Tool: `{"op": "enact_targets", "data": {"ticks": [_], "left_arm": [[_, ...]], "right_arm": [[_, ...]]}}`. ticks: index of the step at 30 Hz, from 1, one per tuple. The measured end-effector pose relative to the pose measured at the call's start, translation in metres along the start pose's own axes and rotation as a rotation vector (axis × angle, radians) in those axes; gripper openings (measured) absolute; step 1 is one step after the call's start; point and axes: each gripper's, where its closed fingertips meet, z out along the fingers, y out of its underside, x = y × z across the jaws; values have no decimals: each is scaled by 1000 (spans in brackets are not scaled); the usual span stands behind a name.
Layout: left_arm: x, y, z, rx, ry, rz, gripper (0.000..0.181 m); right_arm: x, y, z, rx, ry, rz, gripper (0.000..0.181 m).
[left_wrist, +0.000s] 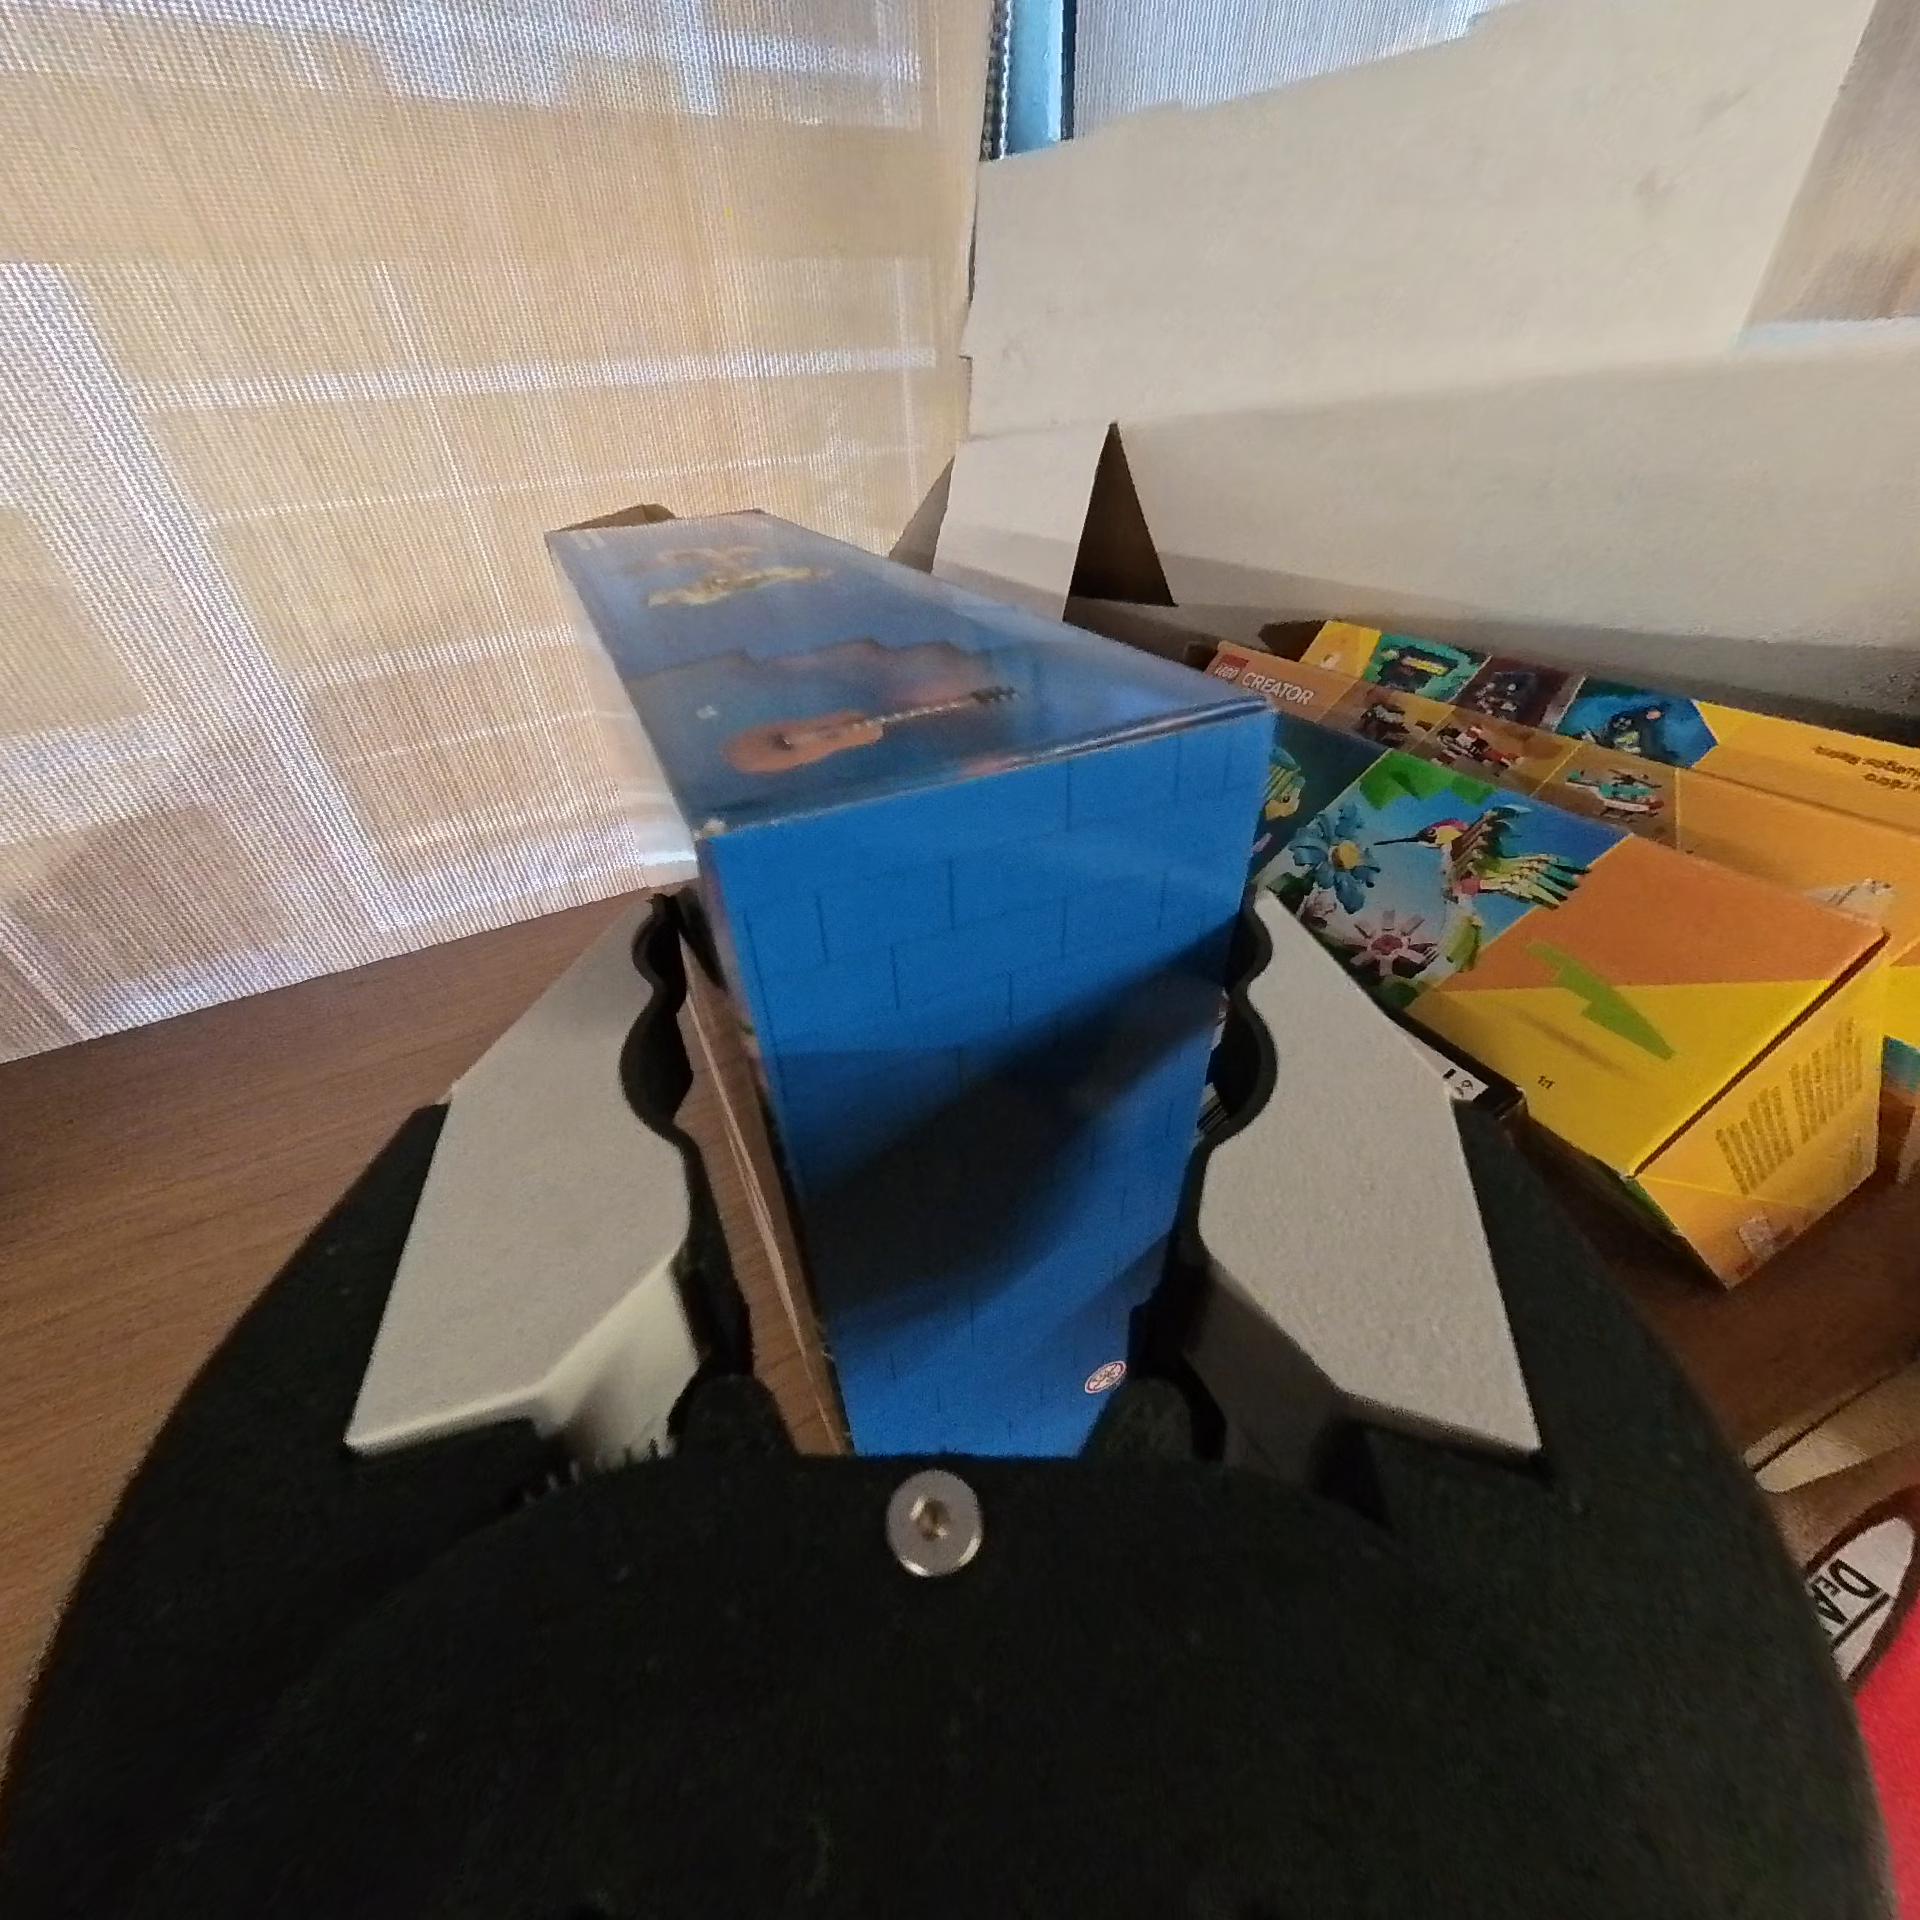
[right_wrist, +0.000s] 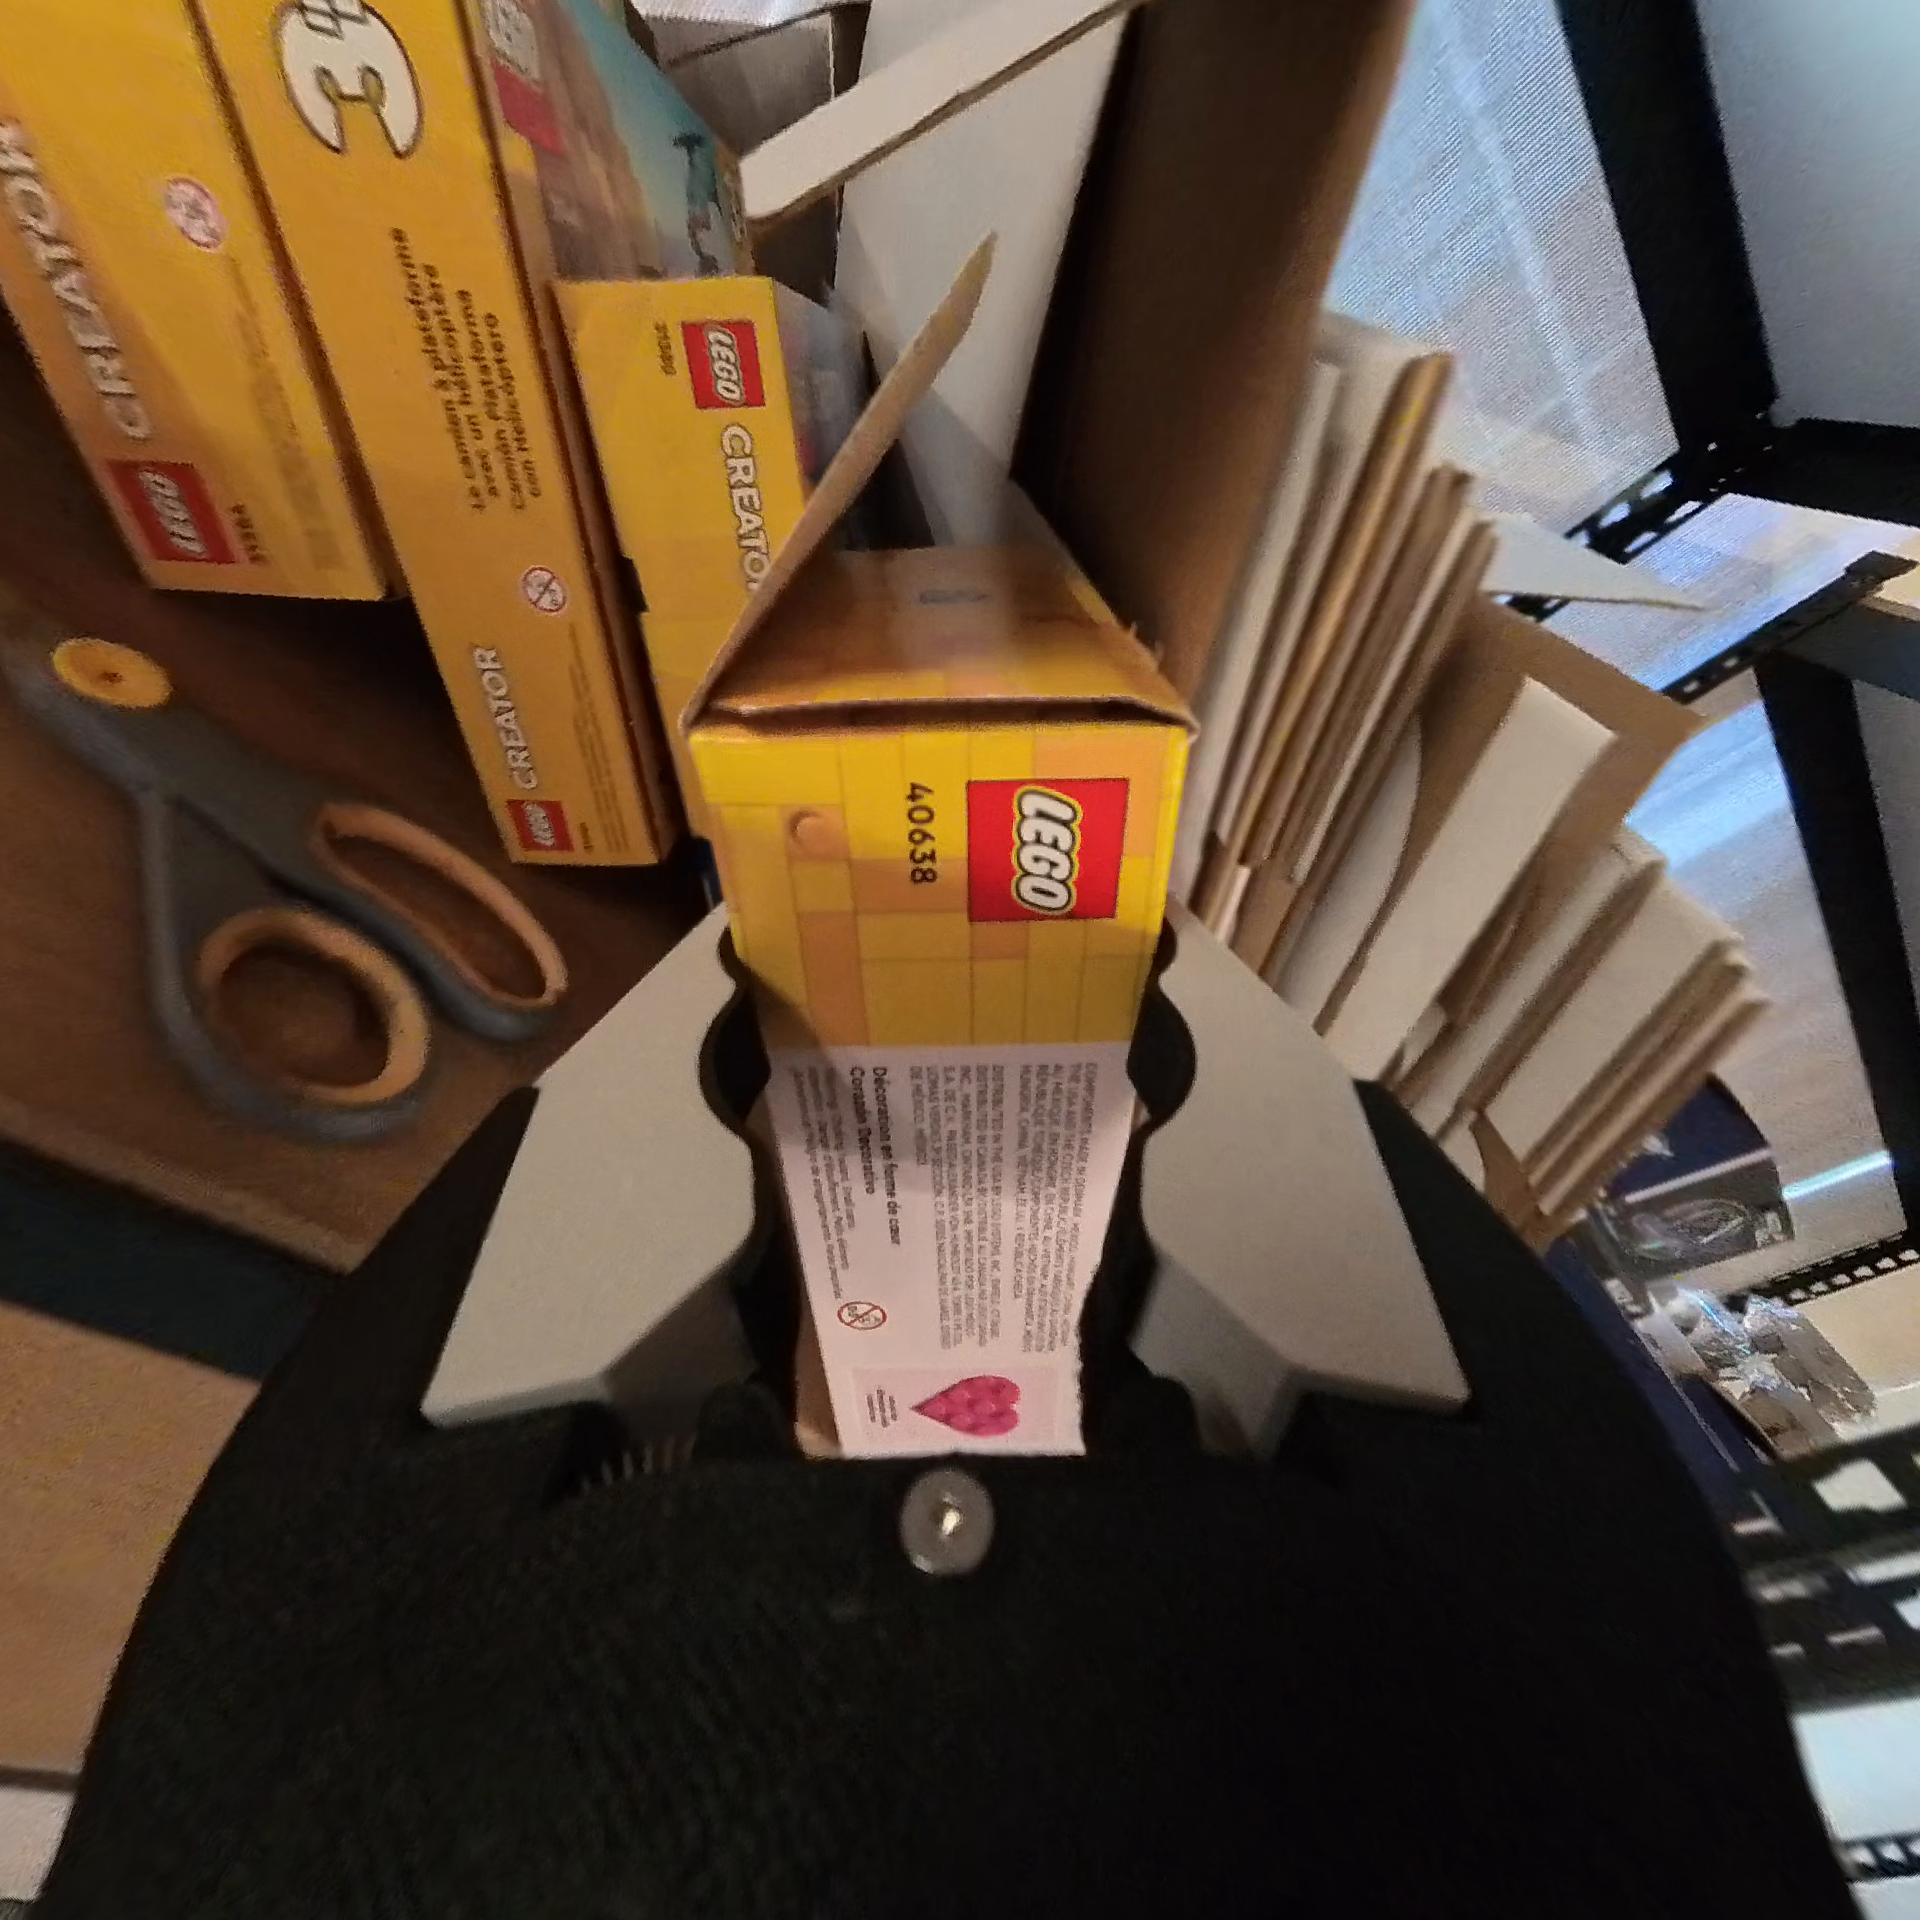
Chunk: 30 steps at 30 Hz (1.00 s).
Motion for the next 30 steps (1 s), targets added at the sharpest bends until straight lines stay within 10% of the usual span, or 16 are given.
{"op": "enact_targets", "data": {"ticks": [14, 30], "left_arm": [[-8, 6, -5, -30, -27, 57, 105], [-18, 5, -28, 1, 25, 14, 102]], "right_arm": [[17, -8, -72, 115, -34, 211, 68], [24, -10, -83, 186, -76, 336, 69]]}}
